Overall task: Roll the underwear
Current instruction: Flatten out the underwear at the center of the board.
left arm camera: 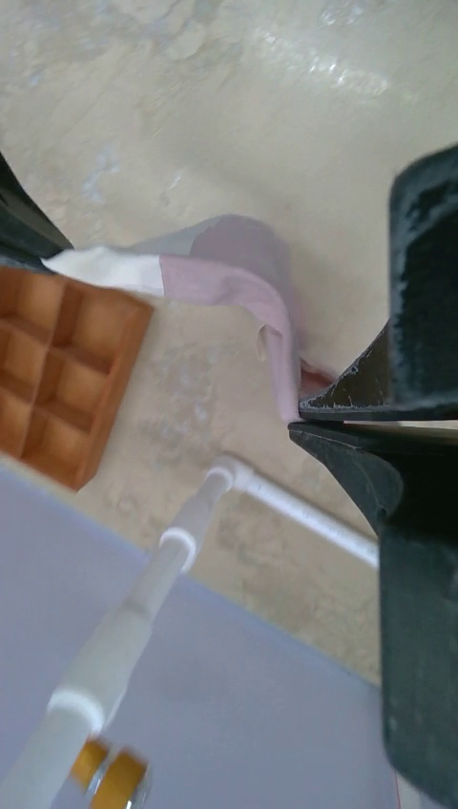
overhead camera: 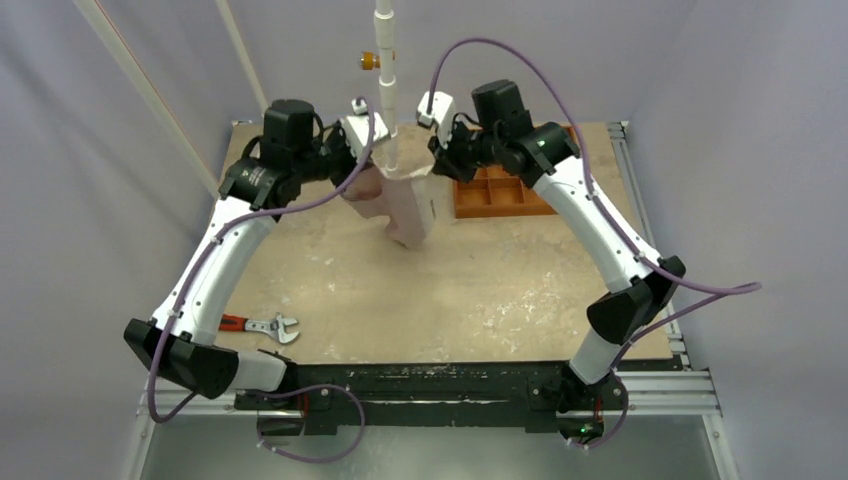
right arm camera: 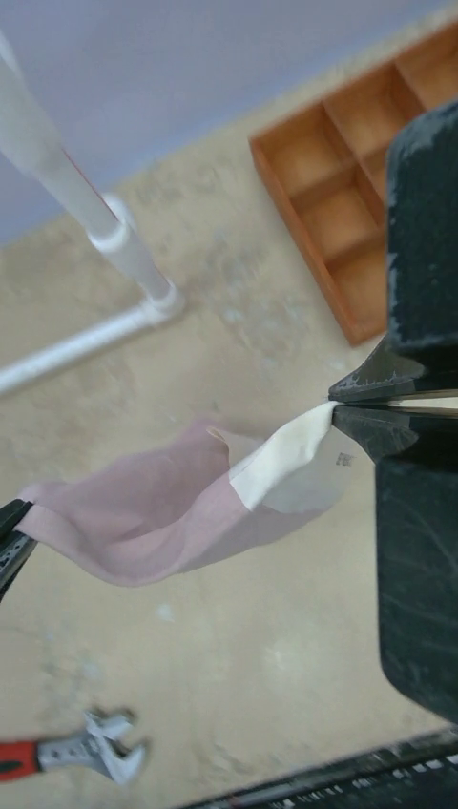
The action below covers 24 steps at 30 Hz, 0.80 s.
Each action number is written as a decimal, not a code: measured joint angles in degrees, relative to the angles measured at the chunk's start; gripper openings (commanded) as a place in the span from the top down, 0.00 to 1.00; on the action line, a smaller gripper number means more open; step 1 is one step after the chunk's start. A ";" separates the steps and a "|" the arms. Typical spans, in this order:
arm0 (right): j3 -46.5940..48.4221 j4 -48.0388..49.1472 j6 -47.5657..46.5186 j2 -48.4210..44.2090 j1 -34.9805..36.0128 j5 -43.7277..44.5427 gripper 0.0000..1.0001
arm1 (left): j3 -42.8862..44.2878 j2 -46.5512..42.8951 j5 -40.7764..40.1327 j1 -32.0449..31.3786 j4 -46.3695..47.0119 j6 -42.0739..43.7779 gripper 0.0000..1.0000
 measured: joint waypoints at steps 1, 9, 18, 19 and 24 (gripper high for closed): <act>3.41 -0.37 0.15 0.15 0.00 1.46 1.00 | 3.65 1.09 -0.13 0.63 -0.37 -1.03 1.00; 12.57 -2.32 0.37 -2.99 0.00 7.52 1.00 | 13.60 1.84 0.92 1.86 -5.86 -3.21 1.00; -2.54 -3.61 -0.44 -12.87 1.44 5.18 1.00 | 6.34 -7.15 4.74 0.72 -13.03 -2.36 1.00; -3.48 -3.61 -0.39 -13.33 1.66 4.57 1.00 | 6.25 -7.69 4.90 0.42 -13.18 -2.36 1.00; -4.28 -2.97 0.13 -12.44 1.88 4.55 1.00 | 6.71 -7.13 4.39 -0.44 -13.11 -2.45 1.00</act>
